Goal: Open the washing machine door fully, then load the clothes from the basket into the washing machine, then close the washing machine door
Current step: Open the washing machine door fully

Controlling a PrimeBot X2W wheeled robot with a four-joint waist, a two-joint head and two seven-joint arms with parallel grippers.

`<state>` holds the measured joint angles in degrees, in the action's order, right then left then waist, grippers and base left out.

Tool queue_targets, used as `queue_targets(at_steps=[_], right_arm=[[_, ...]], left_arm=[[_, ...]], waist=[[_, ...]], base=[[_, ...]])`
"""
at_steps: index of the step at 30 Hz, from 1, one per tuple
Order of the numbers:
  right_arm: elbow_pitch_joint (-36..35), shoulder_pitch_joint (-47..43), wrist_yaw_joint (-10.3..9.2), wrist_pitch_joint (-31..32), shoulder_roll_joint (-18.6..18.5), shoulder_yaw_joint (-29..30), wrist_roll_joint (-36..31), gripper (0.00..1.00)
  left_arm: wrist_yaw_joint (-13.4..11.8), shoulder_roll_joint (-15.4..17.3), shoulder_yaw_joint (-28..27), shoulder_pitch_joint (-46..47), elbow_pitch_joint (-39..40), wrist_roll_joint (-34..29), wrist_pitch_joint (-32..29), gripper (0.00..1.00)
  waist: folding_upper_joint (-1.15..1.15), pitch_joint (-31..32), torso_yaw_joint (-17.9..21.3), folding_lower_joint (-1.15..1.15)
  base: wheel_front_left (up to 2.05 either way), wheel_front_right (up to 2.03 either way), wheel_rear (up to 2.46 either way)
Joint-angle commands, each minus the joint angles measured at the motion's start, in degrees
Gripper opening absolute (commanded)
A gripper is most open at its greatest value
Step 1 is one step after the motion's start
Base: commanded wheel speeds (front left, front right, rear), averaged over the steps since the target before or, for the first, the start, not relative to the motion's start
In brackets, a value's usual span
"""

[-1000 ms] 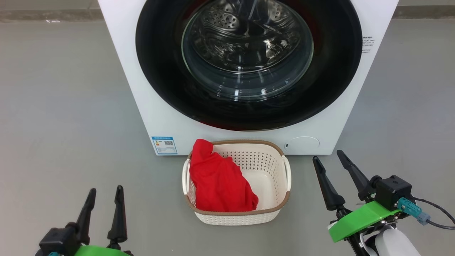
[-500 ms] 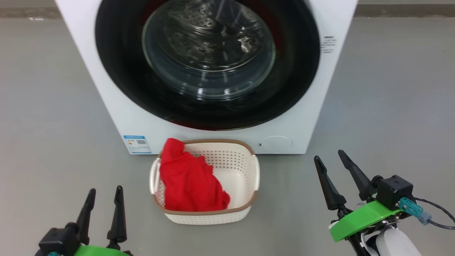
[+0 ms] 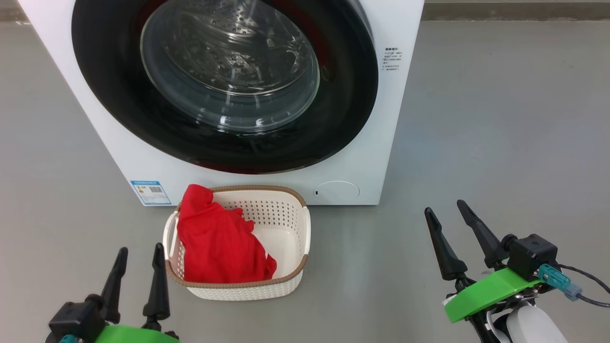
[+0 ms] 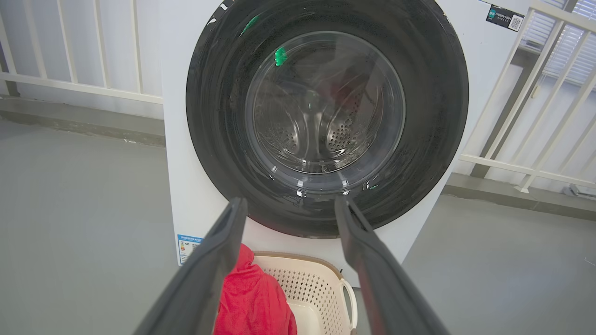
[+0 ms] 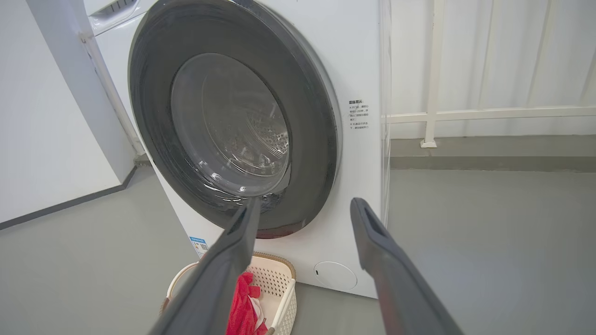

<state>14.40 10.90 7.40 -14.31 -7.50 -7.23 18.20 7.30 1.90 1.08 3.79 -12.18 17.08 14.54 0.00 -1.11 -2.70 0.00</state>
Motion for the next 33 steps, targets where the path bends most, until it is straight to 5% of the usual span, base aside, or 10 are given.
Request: queue_targets(at_steps=[1,33], right_arm=[[-1.5,2.2,0.09,-0.7,0.0,-1.3,0.1,1.0],[-1.2,2.1,0.09,-0.7,0.0,-1.4,-0.1,1.0]], left_arm=[[0.0,1.0,-1.7,2.2,1.4,0.0,0.5,1.0],[0.1,1.0,-1.8,2.1,0.9,0.3,0.5,1.0]], waist=[[0.0,0.0,0.0,0.0],[0.0,0.3,-0.3,0.0]], base=[[0.08,0.08,-0.17],[0.0,0.0,0.0]])
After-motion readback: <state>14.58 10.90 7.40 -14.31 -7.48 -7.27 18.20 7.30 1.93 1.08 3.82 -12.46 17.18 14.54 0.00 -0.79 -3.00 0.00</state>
